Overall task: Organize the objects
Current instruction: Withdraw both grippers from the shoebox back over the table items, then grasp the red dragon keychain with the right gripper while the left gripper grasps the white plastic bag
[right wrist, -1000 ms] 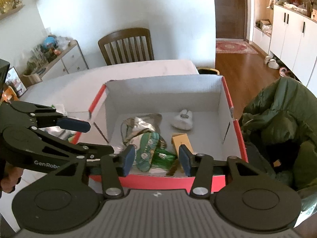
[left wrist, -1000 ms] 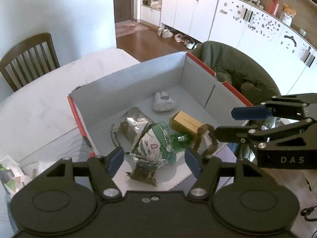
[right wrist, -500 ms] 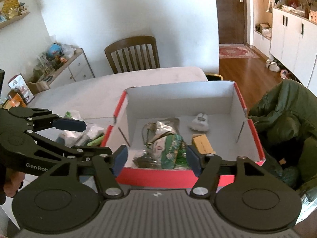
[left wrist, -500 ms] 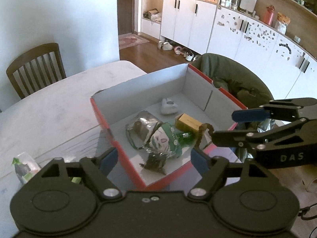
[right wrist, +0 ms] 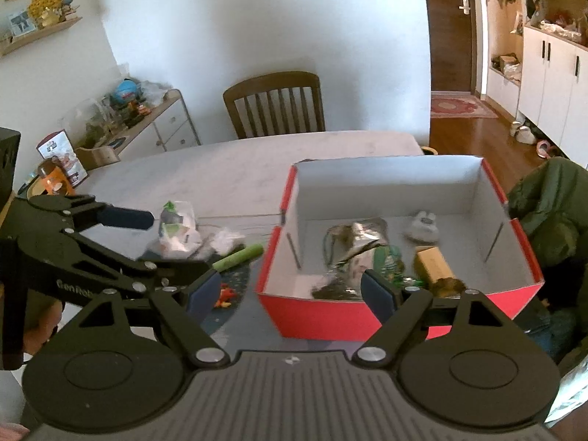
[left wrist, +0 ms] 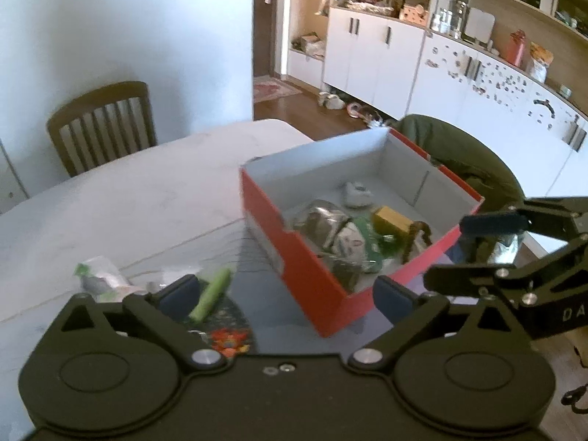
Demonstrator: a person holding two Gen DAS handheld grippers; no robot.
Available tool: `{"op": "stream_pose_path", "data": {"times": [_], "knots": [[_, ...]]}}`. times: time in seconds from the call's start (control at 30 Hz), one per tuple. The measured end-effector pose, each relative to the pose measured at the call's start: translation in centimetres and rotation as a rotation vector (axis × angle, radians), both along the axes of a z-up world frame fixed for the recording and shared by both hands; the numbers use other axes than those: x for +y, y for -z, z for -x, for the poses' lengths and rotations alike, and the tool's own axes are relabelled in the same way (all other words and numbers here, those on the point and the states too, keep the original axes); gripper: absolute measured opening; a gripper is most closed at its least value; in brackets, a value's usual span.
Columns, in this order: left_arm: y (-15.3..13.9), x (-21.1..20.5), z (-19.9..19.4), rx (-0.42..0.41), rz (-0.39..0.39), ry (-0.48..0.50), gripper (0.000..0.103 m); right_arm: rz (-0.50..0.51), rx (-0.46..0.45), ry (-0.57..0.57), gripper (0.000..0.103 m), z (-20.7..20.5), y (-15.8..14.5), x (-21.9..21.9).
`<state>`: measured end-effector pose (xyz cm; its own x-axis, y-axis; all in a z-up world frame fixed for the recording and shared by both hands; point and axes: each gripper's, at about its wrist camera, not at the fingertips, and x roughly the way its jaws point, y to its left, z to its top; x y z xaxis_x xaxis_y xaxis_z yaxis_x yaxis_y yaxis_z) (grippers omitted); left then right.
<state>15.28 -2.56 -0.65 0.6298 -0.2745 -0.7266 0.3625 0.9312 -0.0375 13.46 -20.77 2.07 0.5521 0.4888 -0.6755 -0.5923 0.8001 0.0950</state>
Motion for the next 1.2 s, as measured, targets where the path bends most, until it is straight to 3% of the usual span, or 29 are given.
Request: {"op": "stream_pose_path", "data": {"times": [0.5,0.8,1.2], "knots": [[0.2,8.9,-0.9,-0.037,-0.020,-0.158,0.102,-0.009,0.069,-0.022,0.084,2.6,2.5,6.2],[0.8,13.9,-2.7,-0.045,-0.007,-0.246,0.102,0.050,0.079,-0.039,0.084,3.6,4.6,10.3],[4.5,16.2,-6.1,-0.008,-0.049,-0.246,0.102,0.169,0.083,-0.088,0.084,3.7,9.1,16.2]]}}
